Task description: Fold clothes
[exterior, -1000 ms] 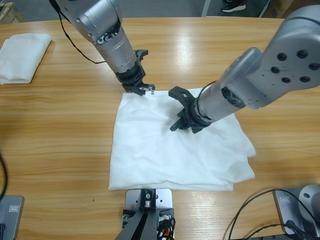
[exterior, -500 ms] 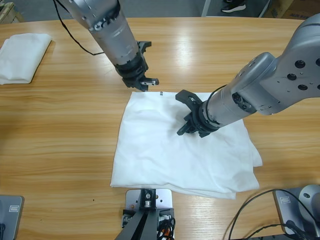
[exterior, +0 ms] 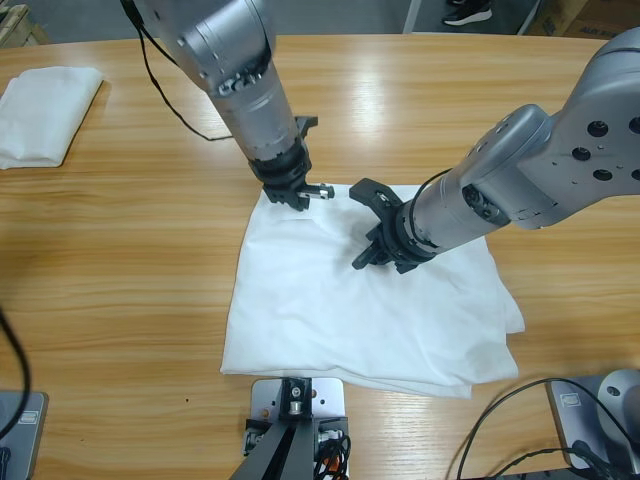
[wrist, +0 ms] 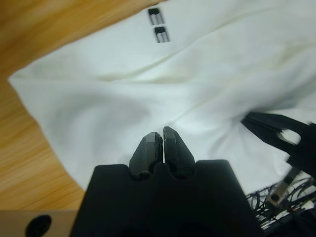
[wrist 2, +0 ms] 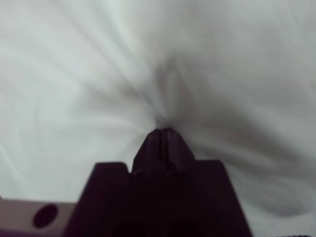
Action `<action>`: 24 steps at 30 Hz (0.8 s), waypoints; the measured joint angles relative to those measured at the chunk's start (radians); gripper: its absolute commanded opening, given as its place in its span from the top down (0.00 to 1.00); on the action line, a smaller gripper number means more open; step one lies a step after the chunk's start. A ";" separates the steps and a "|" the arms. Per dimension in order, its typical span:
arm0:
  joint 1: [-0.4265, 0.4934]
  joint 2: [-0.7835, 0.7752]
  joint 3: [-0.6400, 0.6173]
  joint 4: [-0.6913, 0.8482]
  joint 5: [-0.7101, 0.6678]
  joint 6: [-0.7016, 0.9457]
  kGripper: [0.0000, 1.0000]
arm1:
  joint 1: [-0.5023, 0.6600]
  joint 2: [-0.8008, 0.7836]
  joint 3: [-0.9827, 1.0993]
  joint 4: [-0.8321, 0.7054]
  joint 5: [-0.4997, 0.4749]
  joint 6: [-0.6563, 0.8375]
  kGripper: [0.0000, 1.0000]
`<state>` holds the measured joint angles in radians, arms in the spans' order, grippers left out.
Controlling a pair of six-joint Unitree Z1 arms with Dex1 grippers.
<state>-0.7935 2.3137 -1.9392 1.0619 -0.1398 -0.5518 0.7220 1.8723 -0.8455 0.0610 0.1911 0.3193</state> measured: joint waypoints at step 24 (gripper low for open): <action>0.006 0.128 -0.165 0.043 0.229 -0.263 1.00 | 0.000 -0.022 0.036 -0.015 -0.001 0.000 0.04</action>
<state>-0.7876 2.4414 -2.1038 1.1054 0.0895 -0.8151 0.7219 1.8499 -0.8100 0.0462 0.1899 0.3193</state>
